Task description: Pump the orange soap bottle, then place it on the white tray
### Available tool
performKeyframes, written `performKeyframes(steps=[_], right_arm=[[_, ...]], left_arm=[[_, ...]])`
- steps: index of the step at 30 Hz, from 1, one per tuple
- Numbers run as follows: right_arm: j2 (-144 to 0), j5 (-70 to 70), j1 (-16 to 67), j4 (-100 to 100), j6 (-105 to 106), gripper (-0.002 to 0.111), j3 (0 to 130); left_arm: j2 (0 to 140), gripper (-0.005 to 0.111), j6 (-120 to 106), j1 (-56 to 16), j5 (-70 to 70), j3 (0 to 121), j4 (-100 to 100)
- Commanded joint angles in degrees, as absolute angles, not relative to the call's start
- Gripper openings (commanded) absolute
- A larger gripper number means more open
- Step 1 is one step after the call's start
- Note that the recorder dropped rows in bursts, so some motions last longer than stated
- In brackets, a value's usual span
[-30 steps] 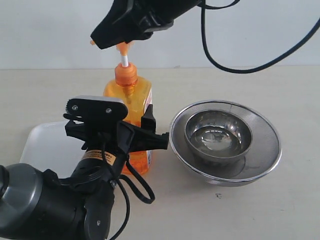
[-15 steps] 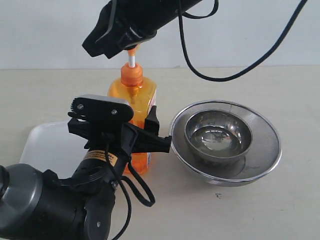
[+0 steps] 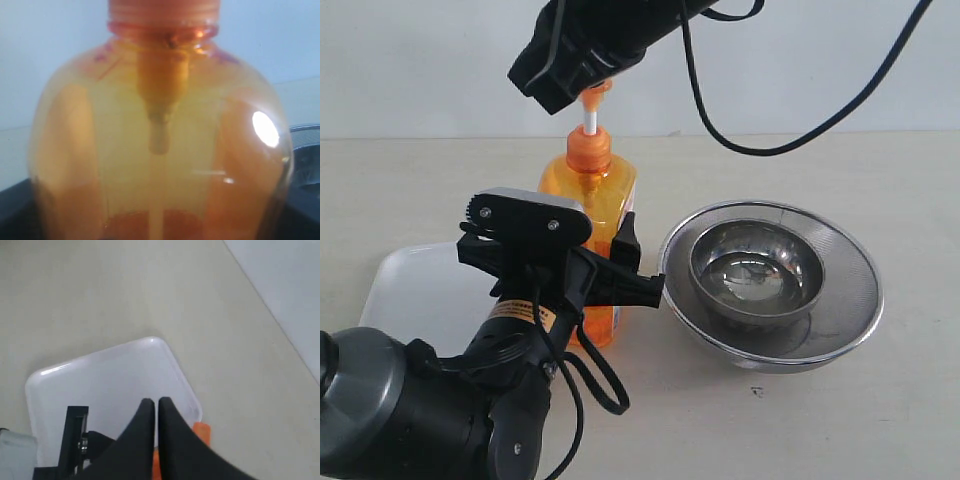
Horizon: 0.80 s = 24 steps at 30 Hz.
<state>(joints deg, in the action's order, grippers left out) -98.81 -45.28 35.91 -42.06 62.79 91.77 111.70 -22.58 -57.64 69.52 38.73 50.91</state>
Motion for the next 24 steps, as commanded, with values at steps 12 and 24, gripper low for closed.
performKeyframes(steps=[12,24], right_arm=[[-98.5,-39.0,36.0,-33.9,58.7,0.000,92.1],[-98.5,-39.2,35.9,-28.4,54.7,0.000,92.1]], left_arm=[[111.0,0.005,-24.0,-57.9,70.0,38.3,51.2],[111.0,0.005,-24.0,-57.9,70.0,38.3,51.2]])
